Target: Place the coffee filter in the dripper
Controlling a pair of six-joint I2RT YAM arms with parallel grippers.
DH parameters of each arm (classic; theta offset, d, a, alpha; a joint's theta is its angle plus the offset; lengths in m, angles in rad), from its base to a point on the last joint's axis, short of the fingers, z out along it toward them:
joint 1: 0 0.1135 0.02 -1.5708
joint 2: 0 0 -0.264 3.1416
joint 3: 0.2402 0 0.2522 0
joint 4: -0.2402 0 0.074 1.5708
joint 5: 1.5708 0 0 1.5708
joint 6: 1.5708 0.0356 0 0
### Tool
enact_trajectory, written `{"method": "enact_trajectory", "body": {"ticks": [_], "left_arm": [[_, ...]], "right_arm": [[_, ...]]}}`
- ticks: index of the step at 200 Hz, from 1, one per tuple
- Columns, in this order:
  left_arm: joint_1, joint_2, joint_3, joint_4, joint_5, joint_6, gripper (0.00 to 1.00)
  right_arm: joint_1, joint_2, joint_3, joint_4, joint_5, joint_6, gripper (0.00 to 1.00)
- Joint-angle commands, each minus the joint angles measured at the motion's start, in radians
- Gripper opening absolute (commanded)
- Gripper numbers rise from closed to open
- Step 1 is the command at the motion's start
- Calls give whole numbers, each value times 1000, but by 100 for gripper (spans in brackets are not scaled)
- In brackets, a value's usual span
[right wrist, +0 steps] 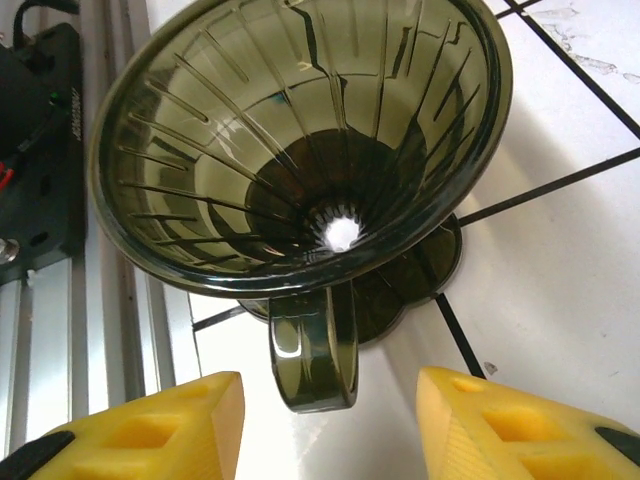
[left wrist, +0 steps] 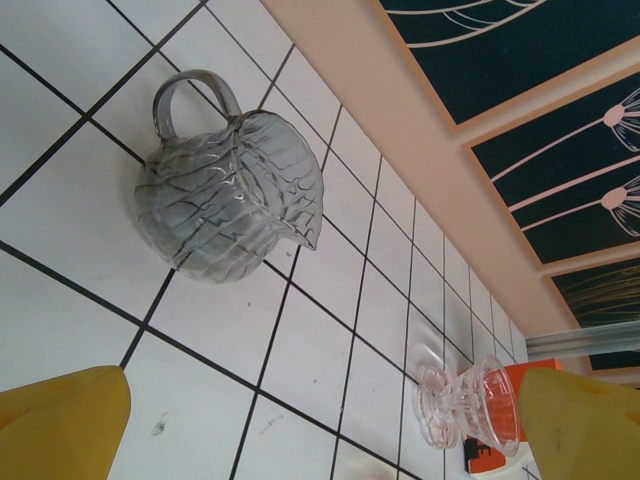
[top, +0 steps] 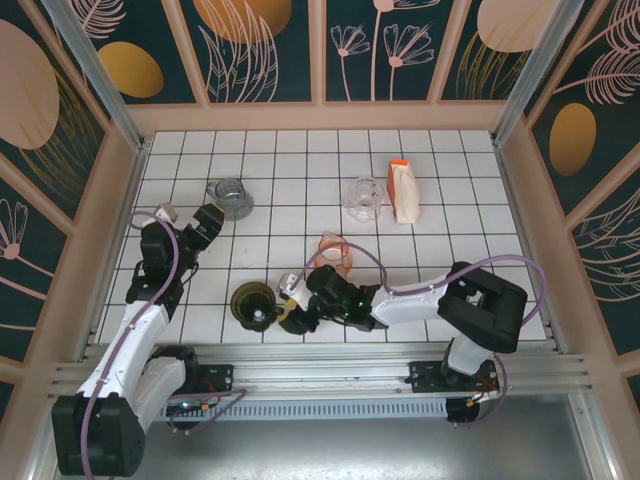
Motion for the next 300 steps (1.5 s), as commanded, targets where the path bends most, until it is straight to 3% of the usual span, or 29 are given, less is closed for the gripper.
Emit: {"method": "enact_trajectory", "body": {"ticks": [1, 44, 72, 206, 300], "left_arm": [[-4, -7, -8, -9, 7, 24, 99], [-4, 4, -8, -6, 7, 28, 99], [-3, 8, -8, -6, 4, 32, 99], [-2, 22, -10, -2, 2, 30, 99], [-2, 9, 14, -4, -31, 7, 99]], "right_arm": [[6, 20, 43, 23, 11, -59, 48], [6, 56, 85, 19, 7, -102, 47], [7, 80, 109, 4, -19, -119, 42], [9, 88, 128, -24, -24, -135, 0], [10, -134, 96, -121, 90, -97, 0]]}}
